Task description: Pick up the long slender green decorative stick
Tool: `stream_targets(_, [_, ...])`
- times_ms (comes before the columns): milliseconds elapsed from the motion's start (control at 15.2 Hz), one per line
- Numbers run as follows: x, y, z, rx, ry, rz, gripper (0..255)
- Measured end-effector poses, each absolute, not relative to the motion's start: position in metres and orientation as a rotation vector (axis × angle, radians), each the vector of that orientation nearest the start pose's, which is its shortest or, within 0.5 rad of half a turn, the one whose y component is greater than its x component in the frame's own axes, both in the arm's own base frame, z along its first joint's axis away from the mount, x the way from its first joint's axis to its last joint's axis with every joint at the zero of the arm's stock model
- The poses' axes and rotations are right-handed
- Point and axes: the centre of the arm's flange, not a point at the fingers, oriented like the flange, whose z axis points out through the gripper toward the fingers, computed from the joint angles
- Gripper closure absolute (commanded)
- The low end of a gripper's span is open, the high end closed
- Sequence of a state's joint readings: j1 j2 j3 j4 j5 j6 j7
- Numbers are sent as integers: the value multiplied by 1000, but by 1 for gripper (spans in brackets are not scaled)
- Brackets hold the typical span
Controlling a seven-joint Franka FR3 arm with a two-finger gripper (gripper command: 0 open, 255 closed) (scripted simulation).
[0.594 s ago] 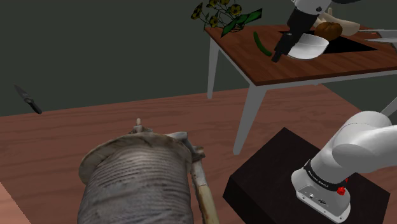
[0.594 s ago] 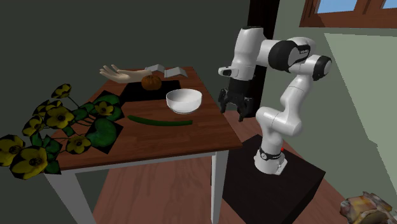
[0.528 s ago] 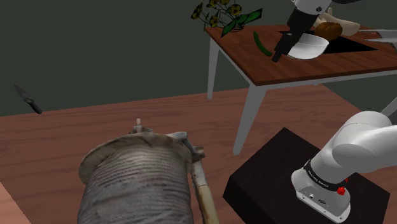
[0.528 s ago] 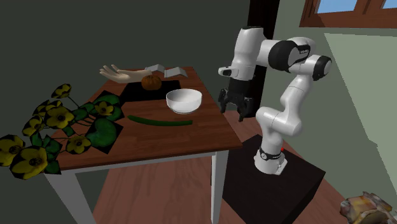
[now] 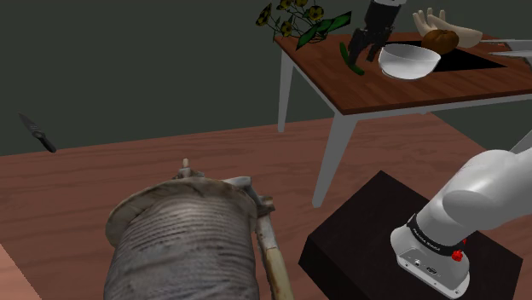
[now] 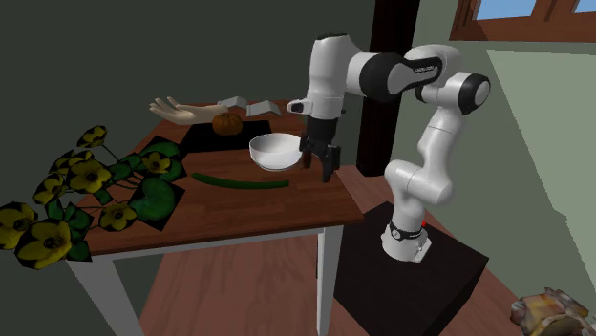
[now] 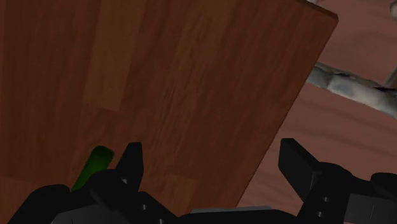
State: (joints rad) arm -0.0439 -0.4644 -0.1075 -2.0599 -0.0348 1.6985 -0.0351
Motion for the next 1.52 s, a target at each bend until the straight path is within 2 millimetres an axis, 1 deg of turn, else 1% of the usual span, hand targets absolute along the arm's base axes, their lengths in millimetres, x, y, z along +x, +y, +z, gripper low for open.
stream_targets(132, [434,-91,623,-3119,257,-127,0])
stream_targets(330, [469,-125,623,-3100,398,-78,0])
stream_targets(462, [490,-141,619,-3082,489,-44,0])
stream_targets(594, [510,-163,617,-3062,582,-12,0])
stream_targets(660, [520,-175,620,-3051,628,4,0])
stream_targets(792, [535,-199,620,-3026,717,37,0])
stream_targets(924, [554,-223,617,-2998,807,69,0])
stream_targets(1122, [573,-261,612,-2950,940,117,0])
stream_targets(1188, [576,-268,608,-2940,967,128,0])
stream_targets(1320, [581,-274,600,-2932,986,137,0])
stream_targets(1518, [582,-276,586,-2930,992,139,0])
